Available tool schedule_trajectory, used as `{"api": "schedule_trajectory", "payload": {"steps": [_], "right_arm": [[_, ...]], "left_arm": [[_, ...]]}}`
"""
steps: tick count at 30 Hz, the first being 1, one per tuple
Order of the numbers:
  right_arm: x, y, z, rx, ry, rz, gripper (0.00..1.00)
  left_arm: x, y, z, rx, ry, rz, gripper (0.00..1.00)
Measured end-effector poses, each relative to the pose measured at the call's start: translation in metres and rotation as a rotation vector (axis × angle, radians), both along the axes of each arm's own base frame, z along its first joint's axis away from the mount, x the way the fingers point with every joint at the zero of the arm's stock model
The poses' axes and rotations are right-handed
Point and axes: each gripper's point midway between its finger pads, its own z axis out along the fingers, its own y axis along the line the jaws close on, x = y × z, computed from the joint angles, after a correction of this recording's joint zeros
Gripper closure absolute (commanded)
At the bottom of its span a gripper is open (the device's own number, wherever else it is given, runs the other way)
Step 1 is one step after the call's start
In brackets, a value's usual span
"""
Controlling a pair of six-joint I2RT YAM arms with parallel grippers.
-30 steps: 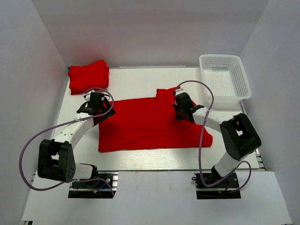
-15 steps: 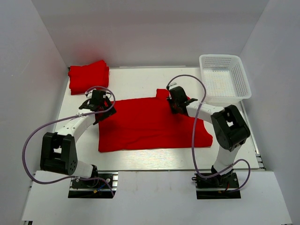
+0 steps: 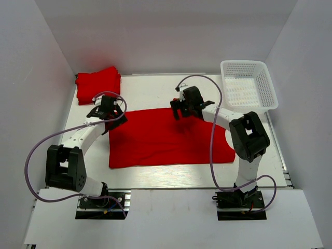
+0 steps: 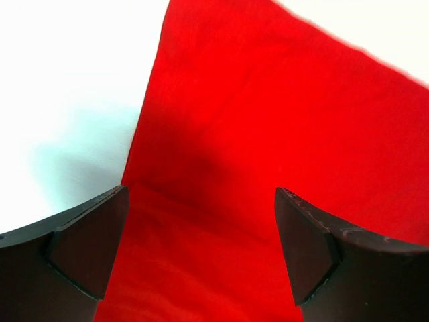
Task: Fold and stack the t-shirts
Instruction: Fold the flattened tshirt in 1/3 of the way, then grap the side of the flattened tshirt furthest away from the robot with both arms
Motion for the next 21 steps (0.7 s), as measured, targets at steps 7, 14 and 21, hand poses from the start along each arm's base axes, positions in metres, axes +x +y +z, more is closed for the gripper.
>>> {"api": "schedule_trajectory", "payload": {"steps": [7, 14, 21], "right_arm": [[0.076, -0.009, 0.057, 0.088, -0.104, -0.193, 0.10], [0.138, -0.050, 0.057, 0.094, -0.101, -0.330, 0.10], [0.172, -0.077, 0.024, 0.073, -0.055, -0.381, 0.10]], "left_arm": [[0.037, 0.012, 0.009, 0.041, -0.014, 0.046, 0.01], [0.077, 0.029, -0.019, 0.074, 0.053, 0.076, 0.01], [0.085, 0.045, -0.054, 0.097, 0.135, 0.088, 0.03]]}}
